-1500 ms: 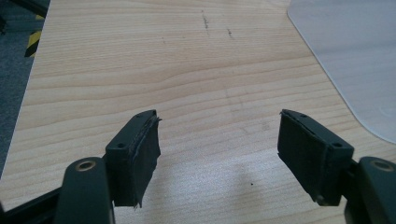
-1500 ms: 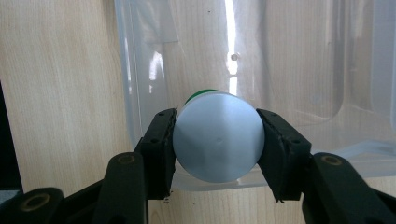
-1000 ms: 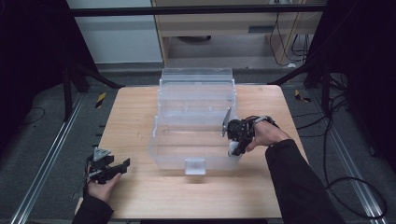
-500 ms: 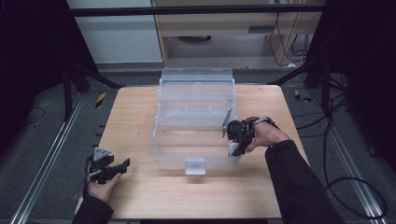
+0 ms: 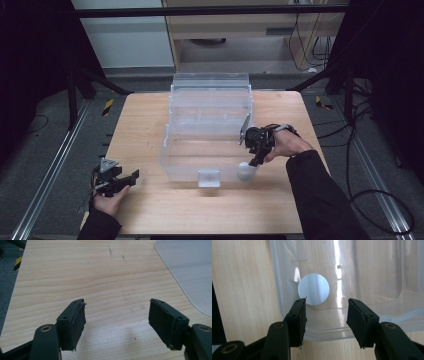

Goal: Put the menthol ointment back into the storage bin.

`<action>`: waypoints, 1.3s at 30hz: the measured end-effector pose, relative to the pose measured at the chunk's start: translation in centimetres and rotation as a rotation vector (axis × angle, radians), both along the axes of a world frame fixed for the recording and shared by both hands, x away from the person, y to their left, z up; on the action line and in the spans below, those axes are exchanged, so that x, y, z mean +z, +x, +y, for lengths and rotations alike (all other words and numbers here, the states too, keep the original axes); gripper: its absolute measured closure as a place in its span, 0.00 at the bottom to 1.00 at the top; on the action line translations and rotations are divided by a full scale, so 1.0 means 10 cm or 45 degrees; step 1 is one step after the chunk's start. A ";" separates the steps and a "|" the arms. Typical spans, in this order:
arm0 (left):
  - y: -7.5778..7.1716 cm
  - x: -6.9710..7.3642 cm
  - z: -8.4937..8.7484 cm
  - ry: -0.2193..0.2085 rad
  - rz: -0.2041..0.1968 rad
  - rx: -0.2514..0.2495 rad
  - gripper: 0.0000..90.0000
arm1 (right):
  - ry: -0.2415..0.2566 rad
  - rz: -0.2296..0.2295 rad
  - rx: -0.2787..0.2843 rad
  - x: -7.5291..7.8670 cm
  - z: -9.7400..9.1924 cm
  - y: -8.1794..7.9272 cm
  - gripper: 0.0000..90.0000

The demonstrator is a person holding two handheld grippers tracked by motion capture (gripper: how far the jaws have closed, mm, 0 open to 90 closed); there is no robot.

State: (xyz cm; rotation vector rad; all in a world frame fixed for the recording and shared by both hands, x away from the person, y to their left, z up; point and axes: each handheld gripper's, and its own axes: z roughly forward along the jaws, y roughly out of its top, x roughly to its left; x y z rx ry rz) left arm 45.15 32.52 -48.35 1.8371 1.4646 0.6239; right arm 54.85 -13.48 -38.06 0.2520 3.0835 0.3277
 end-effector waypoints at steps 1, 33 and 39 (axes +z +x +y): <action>0.00 0.00 0.00 -0.001 -0.001 -0.001 0.32 | 0.002 -0.003 -0.002 0.01 -0.01 -0.01 0.55; -0.01 -0.01 -0.01 0.017 0.003 -0.001 0.32 | 0.582 -0.280 -0.748 -0.19 -1.06 -0.74 0.19; -0.01 -0.01 -0.01 0.019 0.007 0.003 0.32 | 0.756 -0.367 -0.969 -0.51 -1.27 -0.83 0.16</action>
